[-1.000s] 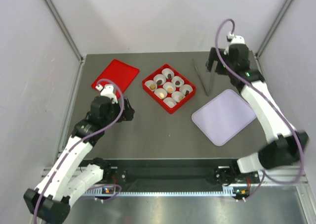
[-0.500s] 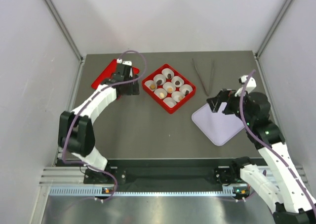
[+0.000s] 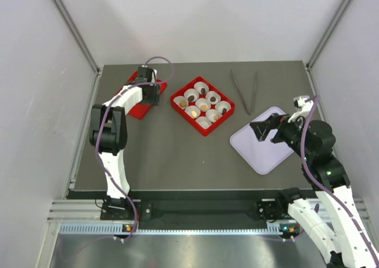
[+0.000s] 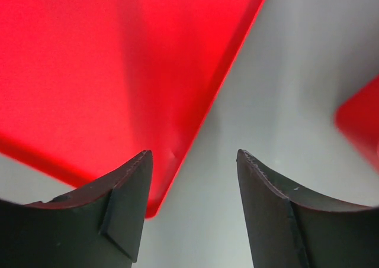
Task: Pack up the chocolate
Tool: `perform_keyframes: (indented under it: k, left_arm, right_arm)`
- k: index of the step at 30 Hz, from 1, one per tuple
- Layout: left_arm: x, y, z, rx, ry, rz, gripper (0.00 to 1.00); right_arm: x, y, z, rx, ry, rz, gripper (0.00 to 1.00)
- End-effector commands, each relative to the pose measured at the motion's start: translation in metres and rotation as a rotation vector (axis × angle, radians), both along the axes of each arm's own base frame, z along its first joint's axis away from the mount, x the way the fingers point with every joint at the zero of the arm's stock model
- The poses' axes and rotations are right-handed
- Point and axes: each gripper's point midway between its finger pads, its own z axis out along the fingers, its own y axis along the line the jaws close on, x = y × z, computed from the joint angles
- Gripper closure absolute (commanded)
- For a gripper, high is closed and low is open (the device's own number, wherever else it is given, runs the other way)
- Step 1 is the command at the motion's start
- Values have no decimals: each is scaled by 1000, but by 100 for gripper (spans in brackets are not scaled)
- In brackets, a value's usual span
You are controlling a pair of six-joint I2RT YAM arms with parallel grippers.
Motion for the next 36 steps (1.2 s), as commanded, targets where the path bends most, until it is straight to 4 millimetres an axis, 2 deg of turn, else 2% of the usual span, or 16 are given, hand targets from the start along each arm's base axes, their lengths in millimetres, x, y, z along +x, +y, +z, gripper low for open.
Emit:
perform_keyframes:
  k: [1,2,7,14,15,20,22,24,29,35,36]
  left_arm:
    - [3,17,-17,13,41,-22,37]
    - [4,22,-20,5,48,-10,38]
    - [-2,25,-44,-20,106,-20,41]
    - [-11,14,-53,-83,183,-10,61]
    - [-12,13,-50,-90,182,0,69]
    - [-24,24,-45,-54,193,76,94]
    - [-28,28,-37,-49,197,105,100]
    - [-29,33,-25,-41,174,156,100]
    - [-28,29,12,-97,124,213,100]
    - [-34,8,61,-246,64,228,100]
    - [-35,5,77,-277,36,239,100]
  right_arm:
    - [-6,3,21,19,-59,26,0]
    - [-7,3,22,18,-61,28,0]
    - [-5,1,16,4,-53,13,0]
    - [-2,4,8,5,-29,24,1]
    - [-2,4,7,9,-24,23,1]
    - [-6,6,10,31,-23,34,1]
    - [-8,8,12,43,-22,42,1]
    - [-11,8,10,58,-15,42,1]
    - [-12,10,4,78,-3,45,1]
    - [-14,25,12,122,-7,127,3]
    - [-14,28,13,134,-8,141,3]
